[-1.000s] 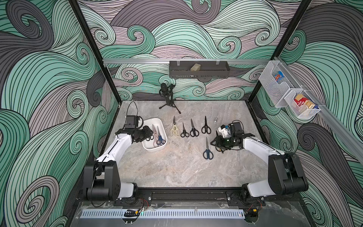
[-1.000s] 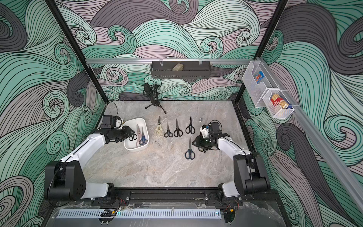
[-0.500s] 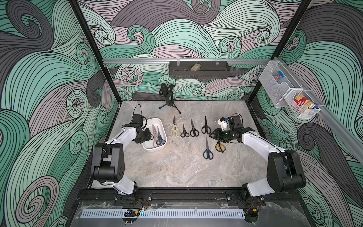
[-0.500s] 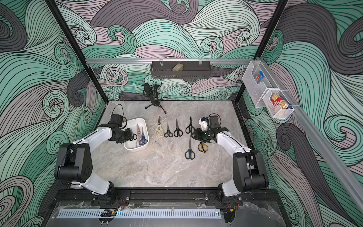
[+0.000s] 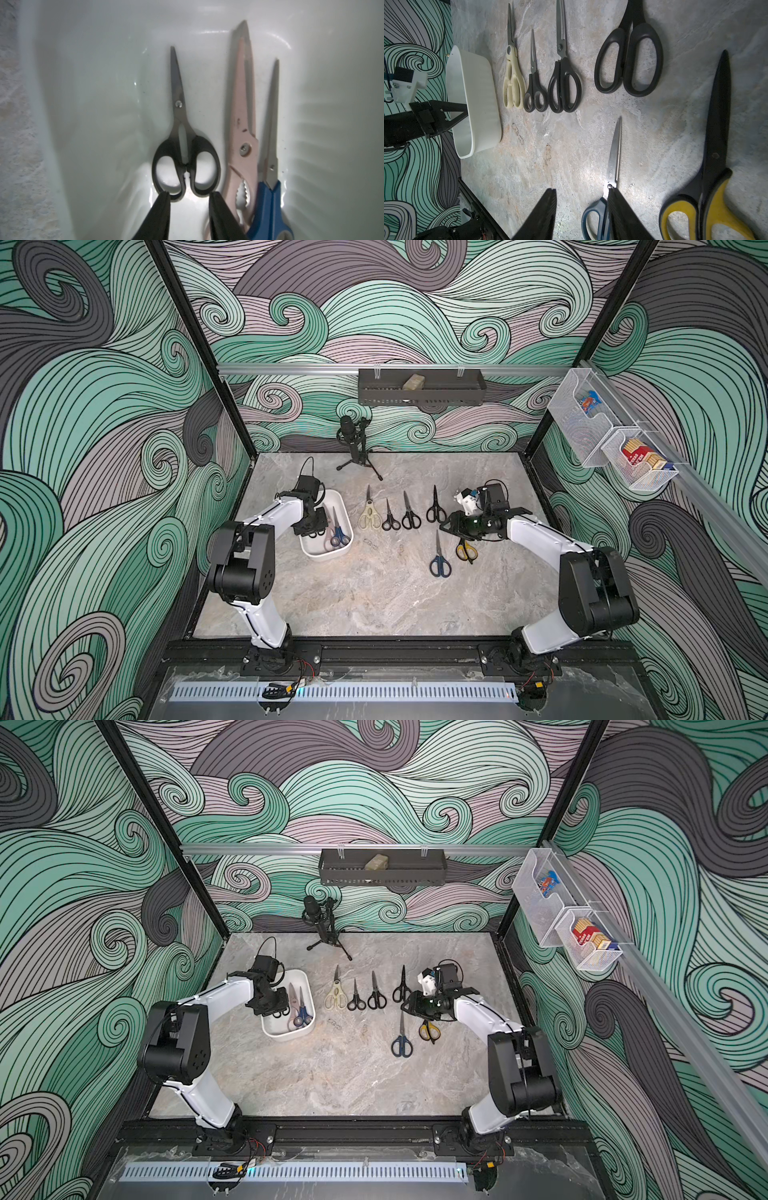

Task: Take the scissors out of the storage box
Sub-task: Pick up the scissors from the storage box.

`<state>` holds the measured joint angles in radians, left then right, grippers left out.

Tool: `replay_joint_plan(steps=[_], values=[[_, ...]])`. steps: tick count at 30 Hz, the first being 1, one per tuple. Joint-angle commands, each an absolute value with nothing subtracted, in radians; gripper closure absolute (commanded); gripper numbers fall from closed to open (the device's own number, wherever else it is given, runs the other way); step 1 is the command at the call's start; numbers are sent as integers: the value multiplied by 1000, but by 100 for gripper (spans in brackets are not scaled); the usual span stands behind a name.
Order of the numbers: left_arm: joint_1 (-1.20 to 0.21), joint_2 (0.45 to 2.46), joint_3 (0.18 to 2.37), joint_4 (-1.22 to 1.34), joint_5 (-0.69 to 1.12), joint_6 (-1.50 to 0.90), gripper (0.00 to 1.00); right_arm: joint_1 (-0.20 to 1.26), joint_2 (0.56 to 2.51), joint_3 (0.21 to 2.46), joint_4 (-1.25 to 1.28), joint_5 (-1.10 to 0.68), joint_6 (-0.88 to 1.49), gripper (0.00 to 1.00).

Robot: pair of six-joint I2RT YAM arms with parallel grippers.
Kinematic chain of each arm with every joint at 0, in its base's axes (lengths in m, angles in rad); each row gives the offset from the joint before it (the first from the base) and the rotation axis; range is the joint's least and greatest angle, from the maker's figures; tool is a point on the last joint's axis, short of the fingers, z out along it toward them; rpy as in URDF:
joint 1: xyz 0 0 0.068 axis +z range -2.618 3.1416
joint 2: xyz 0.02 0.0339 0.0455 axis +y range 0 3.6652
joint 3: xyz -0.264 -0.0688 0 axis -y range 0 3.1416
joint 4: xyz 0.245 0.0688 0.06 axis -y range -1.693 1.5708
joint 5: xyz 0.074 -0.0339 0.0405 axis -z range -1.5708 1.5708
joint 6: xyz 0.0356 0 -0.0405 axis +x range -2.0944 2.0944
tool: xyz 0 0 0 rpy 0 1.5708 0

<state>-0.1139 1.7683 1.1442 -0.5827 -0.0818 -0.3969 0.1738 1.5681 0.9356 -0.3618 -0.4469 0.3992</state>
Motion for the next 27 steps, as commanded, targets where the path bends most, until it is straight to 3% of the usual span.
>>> replay_joint_plan(steps=[1, 6, 18, 27], values=[[-115, 1810, 1200, -625, -159, -376, 68, 177, 1593, 952, -353, -456, 378, 56], [-115, 1866, 1245, -641, -183, -343, 74, 177, 1613, 959, -348, -463, 372, 56], [-114, 1914, 1287, -630, -207, -310, 73, 177, 1633, 962, -351, -477, 370, 56], [-120, 1889, 1219, -567, -32, -359, 73, 178, 1634, 959, -350, -480, 370, 56]])
